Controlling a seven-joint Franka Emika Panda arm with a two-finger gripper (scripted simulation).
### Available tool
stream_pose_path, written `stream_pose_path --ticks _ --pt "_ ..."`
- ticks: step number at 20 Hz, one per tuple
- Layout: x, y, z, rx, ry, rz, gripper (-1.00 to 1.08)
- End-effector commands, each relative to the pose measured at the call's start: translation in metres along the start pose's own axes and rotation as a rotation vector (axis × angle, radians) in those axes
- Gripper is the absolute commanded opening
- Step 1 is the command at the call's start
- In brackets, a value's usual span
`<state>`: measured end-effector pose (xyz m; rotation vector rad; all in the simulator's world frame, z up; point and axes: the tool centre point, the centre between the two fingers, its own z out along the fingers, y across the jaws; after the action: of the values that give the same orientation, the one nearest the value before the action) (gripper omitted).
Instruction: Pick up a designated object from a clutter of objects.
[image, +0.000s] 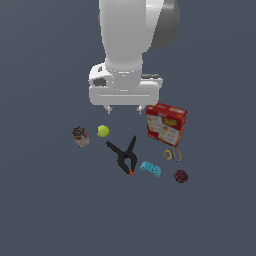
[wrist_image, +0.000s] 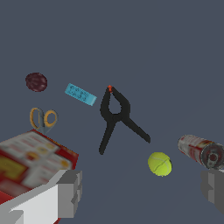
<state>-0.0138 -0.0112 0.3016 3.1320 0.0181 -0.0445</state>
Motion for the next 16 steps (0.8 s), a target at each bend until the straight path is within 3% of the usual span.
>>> stream_pose_path --ticks 1,16 --pt "-0.001 0.005 0.009 0.003 0.000 0.020 1.00" --pt "-0.035 0.068 0.118 0.027 0.012 0.280 1.00"
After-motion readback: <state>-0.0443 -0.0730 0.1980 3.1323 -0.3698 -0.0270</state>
